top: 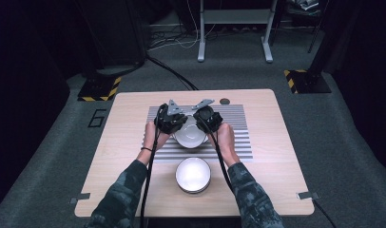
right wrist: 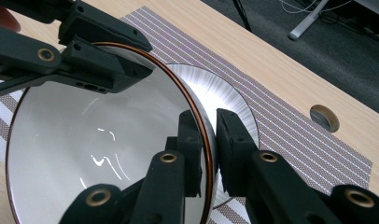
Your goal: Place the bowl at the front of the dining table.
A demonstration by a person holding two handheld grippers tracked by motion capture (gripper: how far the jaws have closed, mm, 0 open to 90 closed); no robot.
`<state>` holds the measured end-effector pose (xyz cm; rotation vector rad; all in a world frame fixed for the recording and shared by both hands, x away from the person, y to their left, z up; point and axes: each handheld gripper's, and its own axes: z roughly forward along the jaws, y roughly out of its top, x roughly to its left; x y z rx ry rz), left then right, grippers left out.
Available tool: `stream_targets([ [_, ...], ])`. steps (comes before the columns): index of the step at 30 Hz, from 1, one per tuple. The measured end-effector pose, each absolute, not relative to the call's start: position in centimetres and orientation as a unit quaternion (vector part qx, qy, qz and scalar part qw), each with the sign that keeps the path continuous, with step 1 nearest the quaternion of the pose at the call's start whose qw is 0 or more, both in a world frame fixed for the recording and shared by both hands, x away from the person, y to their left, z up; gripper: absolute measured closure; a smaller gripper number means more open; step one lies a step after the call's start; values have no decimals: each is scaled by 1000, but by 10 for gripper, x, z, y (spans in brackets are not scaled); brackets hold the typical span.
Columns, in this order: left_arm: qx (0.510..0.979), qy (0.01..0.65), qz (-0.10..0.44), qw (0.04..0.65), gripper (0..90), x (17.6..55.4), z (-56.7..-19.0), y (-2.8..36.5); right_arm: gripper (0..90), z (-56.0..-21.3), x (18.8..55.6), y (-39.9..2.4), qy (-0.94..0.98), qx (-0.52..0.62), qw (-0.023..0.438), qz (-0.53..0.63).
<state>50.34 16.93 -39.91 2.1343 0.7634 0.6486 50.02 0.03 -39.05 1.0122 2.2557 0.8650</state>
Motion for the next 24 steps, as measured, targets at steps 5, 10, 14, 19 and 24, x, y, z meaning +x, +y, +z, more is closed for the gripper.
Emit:
stream_targets([
  [5, 839, 301, 251, 377, 789, 509, -402, 171, 806, -395, 506, 3, 834, 373, 255, 316],
  [10, 838, 312, 237, 380, 788, 516, -407, 171, 805, -399, 512, 4, 837, 379, 249, 308],
  [14, 839, 317, 229, 378, 789, 520, -412, 171, 805, -401, 517, 3, 837, 383, 244, 305],
  [19, 841, 325, 223, 370, 789, 525, -418, 170, 805, -408, 523, 4, 838, 392, 236, 299],
  [24, 843, 332, 219, 363, 787, 531, -426, 168, 804, -417, 529, 4, 838, 396, 231, 296],
])
